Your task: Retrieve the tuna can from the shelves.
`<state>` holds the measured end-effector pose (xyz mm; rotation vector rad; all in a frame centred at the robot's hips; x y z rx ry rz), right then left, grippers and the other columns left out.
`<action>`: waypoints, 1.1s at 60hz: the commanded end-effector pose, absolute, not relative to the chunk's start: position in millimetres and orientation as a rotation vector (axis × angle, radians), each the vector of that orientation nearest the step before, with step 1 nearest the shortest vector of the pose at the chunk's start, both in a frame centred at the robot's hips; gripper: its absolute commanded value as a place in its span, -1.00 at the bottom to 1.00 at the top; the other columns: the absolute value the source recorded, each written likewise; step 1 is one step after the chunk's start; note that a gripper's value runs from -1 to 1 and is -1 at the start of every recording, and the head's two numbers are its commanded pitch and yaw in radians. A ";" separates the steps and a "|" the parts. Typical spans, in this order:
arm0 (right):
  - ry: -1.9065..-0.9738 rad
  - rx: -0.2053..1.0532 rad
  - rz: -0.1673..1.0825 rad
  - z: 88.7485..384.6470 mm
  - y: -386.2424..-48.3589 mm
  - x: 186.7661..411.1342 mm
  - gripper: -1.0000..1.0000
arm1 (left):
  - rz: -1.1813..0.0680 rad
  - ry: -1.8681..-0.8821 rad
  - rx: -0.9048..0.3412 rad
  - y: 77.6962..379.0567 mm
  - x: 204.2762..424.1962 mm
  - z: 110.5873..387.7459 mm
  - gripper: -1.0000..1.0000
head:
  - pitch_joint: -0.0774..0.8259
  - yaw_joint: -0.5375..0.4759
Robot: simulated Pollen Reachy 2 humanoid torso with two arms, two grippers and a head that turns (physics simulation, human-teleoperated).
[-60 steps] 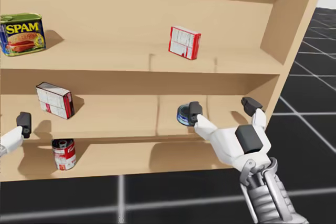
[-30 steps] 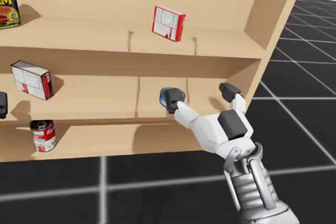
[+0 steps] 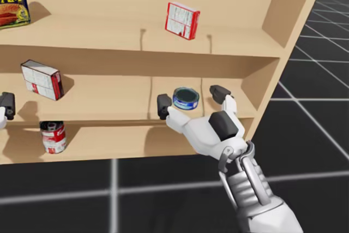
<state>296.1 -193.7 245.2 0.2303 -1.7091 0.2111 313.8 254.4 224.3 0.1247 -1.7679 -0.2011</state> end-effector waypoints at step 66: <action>-1.533 0.111 0.132 183.4 -197.9 385.5 1.00 | -0.206 -1.763 0.123 255.5 315.8 224.4 -1.00 | 0.28 -0.36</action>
